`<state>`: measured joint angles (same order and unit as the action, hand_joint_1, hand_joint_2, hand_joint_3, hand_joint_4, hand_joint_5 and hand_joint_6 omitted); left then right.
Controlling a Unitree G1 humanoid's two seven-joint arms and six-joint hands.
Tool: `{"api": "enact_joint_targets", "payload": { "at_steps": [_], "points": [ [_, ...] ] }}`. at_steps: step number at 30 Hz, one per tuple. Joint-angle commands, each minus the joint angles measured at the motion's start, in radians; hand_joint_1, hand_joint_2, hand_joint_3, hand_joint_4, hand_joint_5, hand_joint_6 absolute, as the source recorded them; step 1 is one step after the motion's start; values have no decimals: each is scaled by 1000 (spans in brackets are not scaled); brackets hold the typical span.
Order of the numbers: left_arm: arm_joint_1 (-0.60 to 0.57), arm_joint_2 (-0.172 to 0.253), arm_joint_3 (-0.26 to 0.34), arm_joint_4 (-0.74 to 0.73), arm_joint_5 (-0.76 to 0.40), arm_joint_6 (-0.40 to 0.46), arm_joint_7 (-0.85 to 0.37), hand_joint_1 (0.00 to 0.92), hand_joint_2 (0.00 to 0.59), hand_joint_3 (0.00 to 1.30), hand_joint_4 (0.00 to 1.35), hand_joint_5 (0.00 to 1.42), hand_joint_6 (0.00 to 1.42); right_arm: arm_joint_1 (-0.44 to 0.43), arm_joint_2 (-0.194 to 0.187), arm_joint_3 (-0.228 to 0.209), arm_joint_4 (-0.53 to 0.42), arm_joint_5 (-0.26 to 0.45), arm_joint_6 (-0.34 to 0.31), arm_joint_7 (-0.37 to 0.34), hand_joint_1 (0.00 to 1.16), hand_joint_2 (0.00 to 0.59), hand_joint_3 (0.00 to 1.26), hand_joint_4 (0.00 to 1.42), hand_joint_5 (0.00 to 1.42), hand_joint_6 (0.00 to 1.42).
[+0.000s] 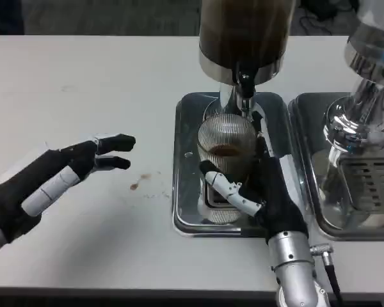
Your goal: Grasp the cup under the faucet to collect the drink, then remove the cup.
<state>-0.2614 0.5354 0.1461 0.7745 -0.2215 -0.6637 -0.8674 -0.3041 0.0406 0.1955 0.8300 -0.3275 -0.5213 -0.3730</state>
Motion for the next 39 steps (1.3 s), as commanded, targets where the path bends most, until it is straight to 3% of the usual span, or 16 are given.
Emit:
{"api": "enact_joint_targets", "payload": {
  "at_steps": [1,7,13,20,25,39],
  "points": [
    [23,20,1,-22,11,13,3,29,81,263,173,258,156,-17,33,21,74,-13,0,-7,672,194,0,0,26,82],
    [32,24,0,-33,8,19,-1,14,80,284,190,275,156,-33,51,29,129,-27,-15,-73,699,195,16,113,164,255],
    [35,22,-3,-41,9,18,-3,13,80,286,196,276,156,-45,66,29,185,-44,-37,-159,738,189,104,286,421,649],
    [33,24,-4,-47,12,18,0,0,77,286,198,284,156,-48,70,25,223,-78,-57,-309,809,180,282,564,767,1125],
    [25,22,-11,-42,17,15,-3,0,74,291,207,286,156,-51,70,23,238,-99,-68,-408,838,184,363,669,877,1271],
    [-1,19,-22,-23,29,6,-11,0,57,295,212,293,156,-42,62,23,233,-147,-123,-575,856,176,508,795,1033,1402]
  ]
}}
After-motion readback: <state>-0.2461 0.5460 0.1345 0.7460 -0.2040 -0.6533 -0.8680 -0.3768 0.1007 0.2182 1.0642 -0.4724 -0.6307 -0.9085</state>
